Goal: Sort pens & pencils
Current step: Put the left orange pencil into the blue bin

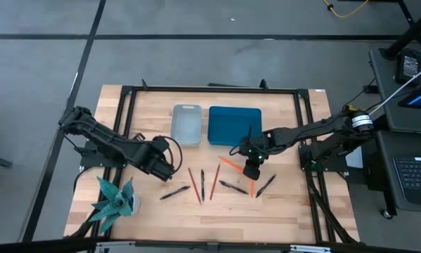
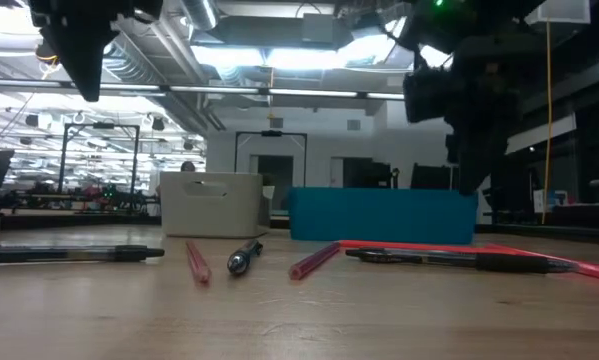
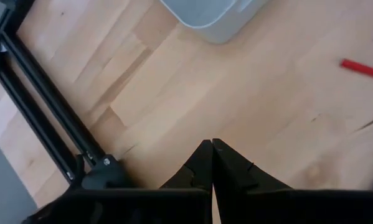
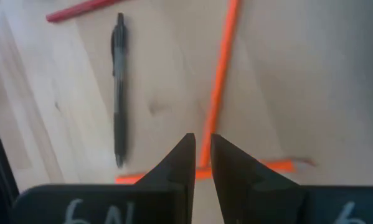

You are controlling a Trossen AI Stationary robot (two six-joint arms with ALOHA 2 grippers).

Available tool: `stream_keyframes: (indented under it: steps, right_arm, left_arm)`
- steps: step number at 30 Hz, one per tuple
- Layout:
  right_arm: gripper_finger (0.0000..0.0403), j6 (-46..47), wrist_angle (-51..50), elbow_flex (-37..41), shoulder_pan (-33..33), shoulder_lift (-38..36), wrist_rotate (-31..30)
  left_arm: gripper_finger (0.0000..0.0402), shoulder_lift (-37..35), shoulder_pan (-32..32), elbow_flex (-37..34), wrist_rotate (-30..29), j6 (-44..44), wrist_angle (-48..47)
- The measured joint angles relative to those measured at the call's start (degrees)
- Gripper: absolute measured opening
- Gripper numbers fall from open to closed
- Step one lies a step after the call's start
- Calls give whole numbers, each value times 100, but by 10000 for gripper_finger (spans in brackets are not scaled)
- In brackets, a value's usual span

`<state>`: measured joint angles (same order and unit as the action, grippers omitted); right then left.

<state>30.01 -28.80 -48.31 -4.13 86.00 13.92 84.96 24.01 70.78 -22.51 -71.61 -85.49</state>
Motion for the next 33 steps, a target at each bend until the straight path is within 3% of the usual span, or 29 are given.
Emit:
stream_keyframes:
  steps: [12, 22, 27, 30, 33]
  right_arm:
    - [53, 262, 104, -308, -257, 1346, 875]
    - [53, 245, 236, -337, -268, 1442, 874]
    - [53, 399, 331, -518, -349, 1442, 1392]
    - [53, 361, -187, -882, -421, 1442, 1426]
    - [53, 131, -1141, -1316, -494, 1440, 925]
  left_arm:
    - [0, 53, 136, 0, 10, -28, -149]
    - [0, 51, 271, 0, 8, -155, -154]
    - [0, 49, 271, 0, 7, -174, -160]
    - [0, 49, 271, 0, -11, -175, -171]
    - [0, 49, 273, 0, -30, -175, -173]
